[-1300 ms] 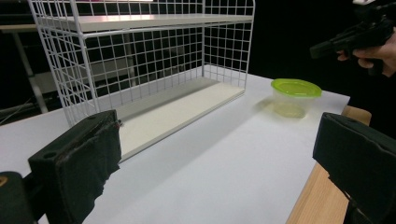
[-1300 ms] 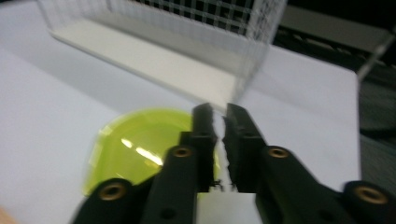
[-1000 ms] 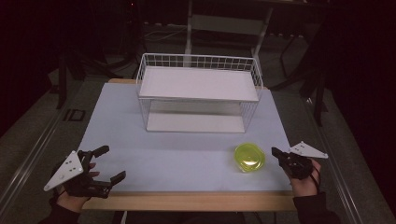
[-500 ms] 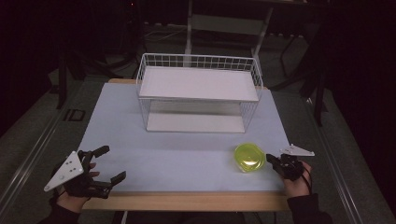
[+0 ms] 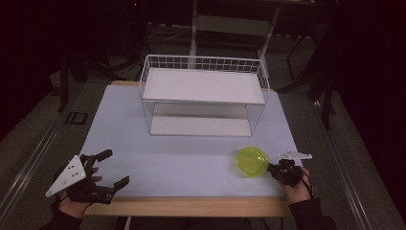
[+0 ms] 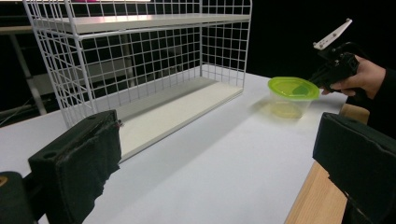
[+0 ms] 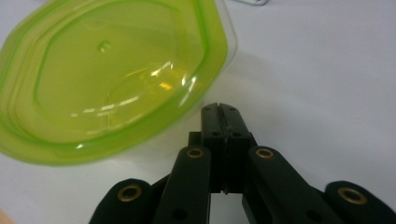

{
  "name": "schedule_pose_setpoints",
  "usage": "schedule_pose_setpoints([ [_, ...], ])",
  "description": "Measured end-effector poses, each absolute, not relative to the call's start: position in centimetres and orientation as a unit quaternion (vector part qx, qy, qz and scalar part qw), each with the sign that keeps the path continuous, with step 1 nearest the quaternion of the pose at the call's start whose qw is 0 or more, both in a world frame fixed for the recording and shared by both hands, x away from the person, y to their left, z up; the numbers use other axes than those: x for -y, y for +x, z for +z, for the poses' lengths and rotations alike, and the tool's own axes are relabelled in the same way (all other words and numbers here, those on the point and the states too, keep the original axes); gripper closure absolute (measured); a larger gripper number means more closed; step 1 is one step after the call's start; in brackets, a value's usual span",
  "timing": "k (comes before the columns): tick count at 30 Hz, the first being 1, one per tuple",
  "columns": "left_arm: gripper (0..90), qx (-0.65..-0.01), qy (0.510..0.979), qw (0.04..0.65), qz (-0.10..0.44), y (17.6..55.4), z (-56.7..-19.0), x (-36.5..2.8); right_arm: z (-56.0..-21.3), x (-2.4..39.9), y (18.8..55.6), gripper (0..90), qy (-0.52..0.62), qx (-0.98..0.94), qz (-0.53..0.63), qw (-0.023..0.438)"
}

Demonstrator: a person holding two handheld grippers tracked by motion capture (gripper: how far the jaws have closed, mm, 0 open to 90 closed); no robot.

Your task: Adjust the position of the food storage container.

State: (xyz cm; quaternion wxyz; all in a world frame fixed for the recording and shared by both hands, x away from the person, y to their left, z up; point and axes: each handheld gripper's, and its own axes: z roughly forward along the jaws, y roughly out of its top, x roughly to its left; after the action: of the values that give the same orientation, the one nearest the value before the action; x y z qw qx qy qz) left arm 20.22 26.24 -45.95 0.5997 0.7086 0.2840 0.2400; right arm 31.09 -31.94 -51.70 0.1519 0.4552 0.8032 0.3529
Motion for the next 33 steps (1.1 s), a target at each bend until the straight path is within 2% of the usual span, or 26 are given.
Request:
schedule_pose_setpoints([
  [15, 1.7, -0.282, 0.712, 0.596, 0.24, 20.2, -45.9, -26.2, -51.2, 27.3, 30.8, 90.0, 0.402, -0.841, 0.345, 0.11],
  [27, 1.7, -0.279, 0.712, 0.598, 0.24, 20.1, -45.9, -26.2, -51.2, 21.6, 30.6, 90.0, 0.351, -0.869, 0.339, 0.077],
  [33, 1.7, -0.277, 0.714, 0.597, 0.239, 20.1, -45.9, -26.2, -51.5, 20.9, 30.9, 89.9, 0.353, -0.874, 0.324, 0.085],
])
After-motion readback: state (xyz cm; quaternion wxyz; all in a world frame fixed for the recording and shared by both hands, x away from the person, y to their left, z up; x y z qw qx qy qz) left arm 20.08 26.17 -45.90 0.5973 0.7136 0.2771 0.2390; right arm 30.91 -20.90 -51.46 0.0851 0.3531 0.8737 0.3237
